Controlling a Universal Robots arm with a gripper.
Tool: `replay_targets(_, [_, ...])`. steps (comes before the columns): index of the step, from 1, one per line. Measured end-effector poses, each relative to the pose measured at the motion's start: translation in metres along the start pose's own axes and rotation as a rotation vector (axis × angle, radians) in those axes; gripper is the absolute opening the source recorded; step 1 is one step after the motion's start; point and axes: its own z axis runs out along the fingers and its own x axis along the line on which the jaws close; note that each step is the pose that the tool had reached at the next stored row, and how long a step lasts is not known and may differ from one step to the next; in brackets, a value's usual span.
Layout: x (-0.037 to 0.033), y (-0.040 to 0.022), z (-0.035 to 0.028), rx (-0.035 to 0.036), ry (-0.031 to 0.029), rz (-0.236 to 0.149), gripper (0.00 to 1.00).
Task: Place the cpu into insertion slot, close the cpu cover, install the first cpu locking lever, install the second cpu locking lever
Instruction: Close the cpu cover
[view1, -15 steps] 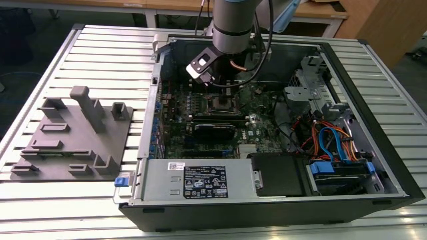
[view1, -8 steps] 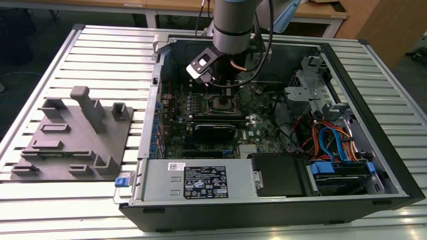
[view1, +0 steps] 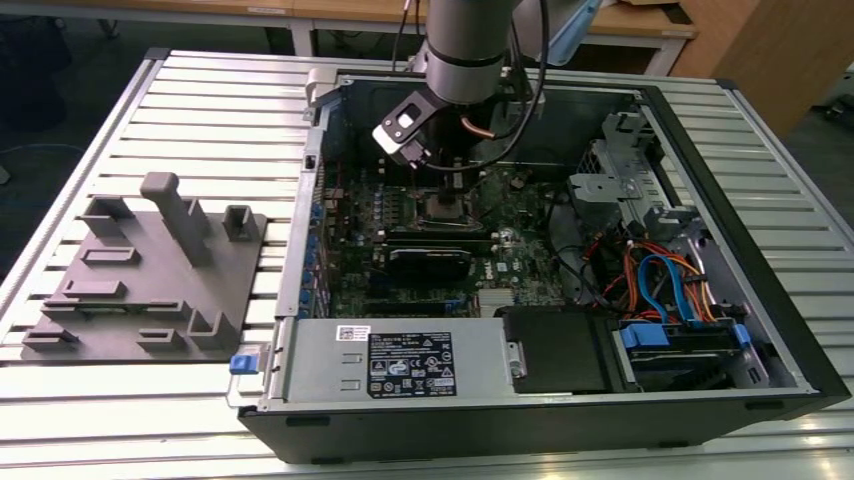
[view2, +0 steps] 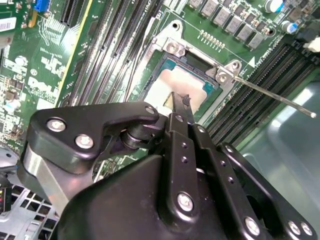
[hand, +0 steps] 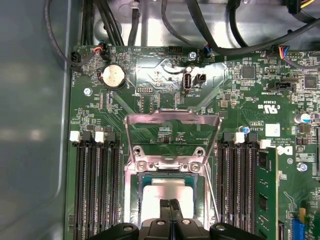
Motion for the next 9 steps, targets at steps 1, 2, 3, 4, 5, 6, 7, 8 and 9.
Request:
replay_targets(1, [0.0000,0.0000,-0.0014,0.0000,0.0001,0.000,0.10])
replay_targets(2, [0.0000,0.0001,-0.0032,0.0000,0.0000,0.000,0.10])
replay_targets(3, [0.0000,0.0002,-0.0050,0.0000,-0.0001,0.000,0.10])
replay_targets(4, [0.0000,0.0002,-0.0069,0.0000,-0.0001,0.000,0.10])
replay_targets(5, [0.0000,0.0003,-0.0090,0.0000,0.0000,0.000,0.10])
replay_targets(6, [0.0000,0.0004,-0.0111,0.0001,-0.0001,0.000,0.10])
replay_targets(7, [0.0000,0.0004,-0.0129,0.0000,0.0000,0.000,0.10])
replay_targets(8, [0.0000,0.0005,-0.0149,0.0000,0.0000,0.000,0.10])
replay_targets(9, [0.0000,0.0006,-0.0166,0.0000,0.0000,0.000,0.10])
